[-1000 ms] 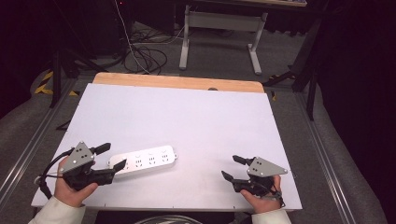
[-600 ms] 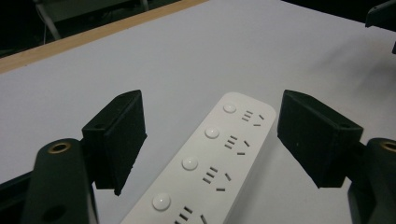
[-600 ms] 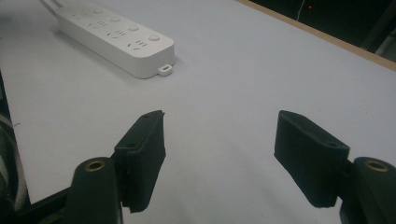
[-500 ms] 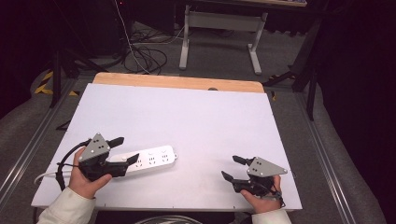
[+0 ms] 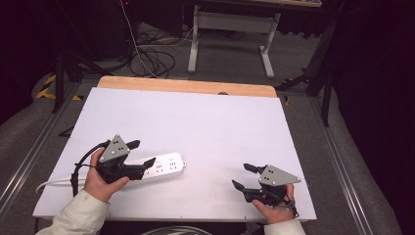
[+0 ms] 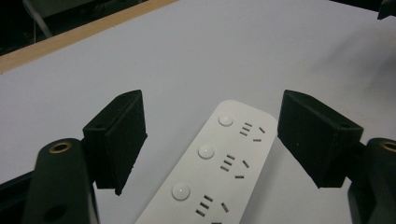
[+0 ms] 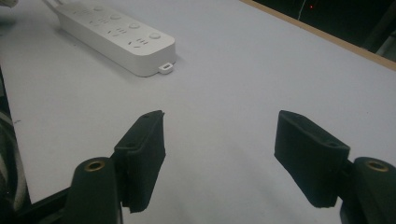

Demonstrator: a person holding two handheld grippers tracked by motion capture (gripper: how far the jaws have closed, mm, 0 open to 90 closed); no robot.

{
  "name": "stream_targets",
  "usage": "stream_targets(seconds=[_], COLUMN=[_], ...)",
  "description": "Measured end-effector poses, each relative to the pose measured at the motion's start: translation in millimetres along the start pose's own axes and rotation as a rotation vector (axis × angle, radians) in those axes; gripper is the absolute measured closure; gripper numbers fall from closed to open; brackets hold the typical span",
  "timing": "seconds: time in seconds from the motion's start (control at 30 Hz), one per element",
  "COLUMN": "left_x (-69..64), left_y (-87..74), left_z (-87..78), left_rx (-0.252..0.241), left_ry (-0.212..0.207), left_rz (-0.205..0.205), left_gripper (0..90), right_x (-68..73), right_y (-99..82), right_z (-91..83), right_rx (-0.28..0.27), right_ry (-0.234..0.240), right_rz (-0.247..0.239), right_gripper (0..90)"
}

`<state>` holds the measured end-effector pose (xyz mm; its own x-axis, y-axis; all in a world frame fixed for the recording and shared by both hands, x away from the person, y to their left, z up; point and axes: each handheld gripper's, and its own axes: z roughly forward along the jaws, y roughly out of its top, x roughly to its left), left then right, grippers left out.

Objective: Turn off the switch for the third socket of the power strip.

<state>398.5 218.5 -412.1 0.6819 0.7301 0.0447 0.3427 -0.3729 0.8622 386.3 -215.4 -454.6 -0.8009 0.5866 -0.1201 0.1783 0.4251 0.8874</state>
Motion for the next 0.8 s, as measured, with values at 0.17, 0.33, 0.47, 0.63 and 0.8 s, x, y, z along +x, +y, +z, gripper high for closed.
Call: stream_targets(seconds=[0.17,0.33,0.47,0.63,0.8], left_x=[1.4,3.2,5.2,8.1,8.7], left_y=[2.0,3.1,2.9,3.4,2.9], left_z=[3.5,5.3,8.2,13.3,19.8], left_rx=[0.021,0.042,0.066,0.103,0.135], left_ry=[-0.014,-0.03,-0.023,-0.052,-0.082], left_rz=[-0.01,-0.023,-0.049,-0.086,-0.073], left_gripper=[28.6,38.0,57.5,83.9,89.9], right_x=[-0.3,-0.2,-0.1,0.1,0.0], right_y=[-0.2,-0.2,-0.1,-0.1,-0.2], right_z=[0.2,0.4,0.6,0.5,0.8], right_rx=[0.002,0.006,0.005,0.004,0.006], right_ry=[-0.001,0.0,0.0,0.0,0.002], right_rz=[-0.002,-0.006,-0.006,-0.009,-0.01], right_gripper=[33.5,33.5,33.5,33.5,33.5])
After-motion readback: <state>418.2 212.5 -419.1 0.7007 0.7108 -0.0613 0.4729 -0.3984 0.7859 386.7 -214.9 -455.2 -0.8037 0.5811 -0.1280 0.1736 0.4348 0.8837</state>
